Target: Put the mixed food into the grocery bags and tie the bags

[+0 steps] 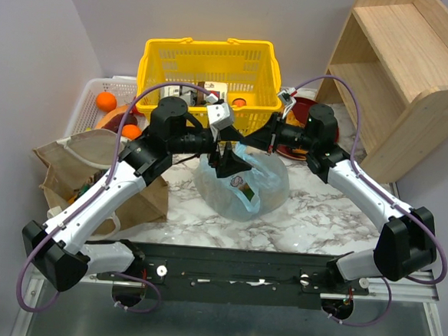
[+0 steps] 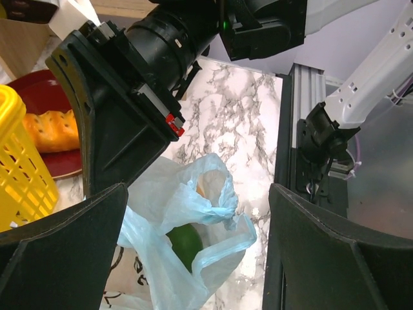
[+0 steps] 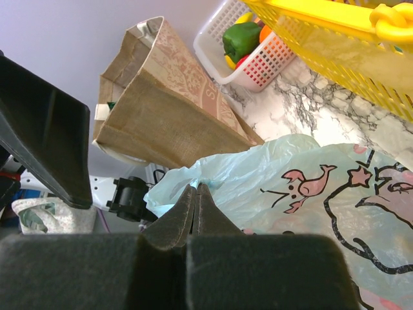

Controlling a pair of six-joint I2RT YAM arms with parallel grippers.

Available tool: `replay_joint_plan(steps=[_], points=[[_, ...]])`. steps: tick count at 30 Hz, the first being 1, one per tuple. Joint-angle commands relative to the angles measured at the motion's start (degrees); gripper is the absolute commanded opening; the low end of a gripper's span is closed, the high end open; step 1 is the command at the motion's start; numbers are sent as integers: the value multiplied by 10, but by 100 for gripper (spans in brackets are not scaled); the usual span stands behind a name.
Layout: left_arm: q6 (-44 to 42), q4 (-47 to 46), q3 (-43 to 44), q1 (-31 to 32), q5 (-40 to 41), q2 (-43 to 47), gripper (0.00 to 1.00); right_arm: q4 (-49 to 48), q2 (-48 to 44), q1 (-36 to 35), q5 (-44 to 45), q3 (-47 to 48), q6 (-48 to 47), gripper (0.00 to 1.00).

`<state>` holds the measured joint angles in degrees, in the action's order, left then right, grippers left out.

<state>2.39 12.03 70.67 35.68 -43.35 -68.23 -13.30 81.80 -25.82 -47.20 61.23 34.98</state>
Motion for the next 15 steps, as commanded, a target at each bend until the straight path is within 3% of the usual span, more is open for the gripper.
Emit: replay_joint_plan(steps=[1, 10, 14, 15], points=[[-19, 14, 0, 9, 5, -4, 99, 9, -4, -3, 8, 1, -8, 1], [-54, 48, -2, 22, 39, -19, 98, 1, -3, -2, 4, -1, -4, 1], [-54, 55, 5, 26, 53, -31, 80, 4, -6, -2, 8, -2, -6, 1], [-51, 55, 6, 26, 60, -34, 65, 6, -6, -2, 10, -2, -7, 1]])
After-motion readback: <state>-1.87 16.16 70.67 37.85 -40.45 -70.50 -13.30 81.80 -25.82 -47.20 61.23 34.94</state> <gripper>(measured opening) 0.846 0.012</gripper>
